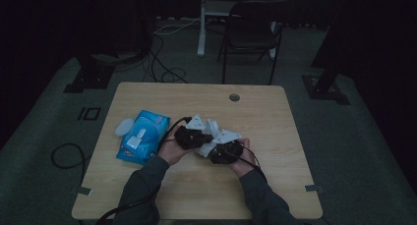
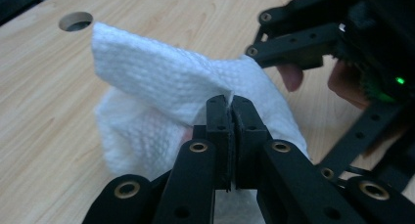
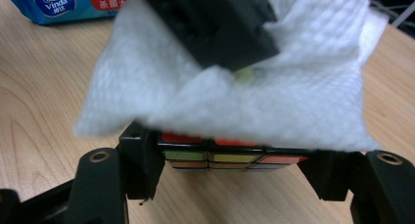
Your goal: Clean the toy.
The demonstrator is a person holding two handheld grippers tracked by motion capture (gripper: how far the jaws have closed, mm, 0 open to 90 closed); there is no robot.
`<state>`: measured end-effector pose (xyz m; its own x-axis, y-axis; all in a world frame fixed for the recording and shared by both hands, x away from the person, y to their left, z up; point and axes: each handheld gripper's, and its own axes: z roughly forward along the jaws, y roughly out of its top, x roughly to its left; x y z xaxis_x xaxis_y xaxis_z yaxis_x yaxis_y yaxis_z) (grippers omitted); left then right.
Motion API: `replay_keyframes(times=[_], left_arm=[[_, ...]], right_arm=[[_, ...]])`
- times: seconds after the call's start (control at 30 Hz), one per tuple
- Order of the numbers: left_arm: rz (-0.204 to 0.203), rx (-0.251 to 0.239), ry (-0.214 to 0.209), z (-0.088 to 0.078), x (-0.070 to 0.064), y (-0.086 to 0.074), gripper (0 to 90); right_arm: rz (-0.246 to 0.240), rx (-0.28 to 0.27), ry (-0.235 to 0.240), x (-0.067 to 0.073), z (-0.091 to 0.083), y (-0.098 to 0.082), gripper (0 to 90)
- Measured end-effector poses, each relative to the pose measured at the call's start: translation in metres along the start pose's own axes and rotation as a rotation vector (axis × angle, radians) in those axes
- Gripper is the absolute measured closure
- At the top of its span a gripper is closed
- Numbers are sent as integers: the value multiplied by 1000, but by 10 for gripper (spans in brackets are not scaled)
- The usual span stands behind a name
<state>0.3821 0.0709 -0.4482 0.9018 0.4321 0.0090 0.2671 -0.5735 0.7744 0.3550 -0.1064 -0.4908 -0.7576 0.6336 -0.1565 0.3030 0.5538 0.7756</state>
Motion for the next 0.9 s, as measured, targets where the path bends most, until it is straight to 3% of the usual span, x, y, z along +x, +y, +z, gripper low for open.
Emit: replay_keyframes(times=[0.53,0.7,0.9], left_arm=[[45,-8,-49,7,-13,-1,884],[47,-11,-23,7,-10,0,883],[14,-17,40,5,6,1,883]], right_arm=[[64,15,-1,-7,1,2,342],[65,16,-5,-7,0,1,342],[52,20,6,-2,1,2,342]])
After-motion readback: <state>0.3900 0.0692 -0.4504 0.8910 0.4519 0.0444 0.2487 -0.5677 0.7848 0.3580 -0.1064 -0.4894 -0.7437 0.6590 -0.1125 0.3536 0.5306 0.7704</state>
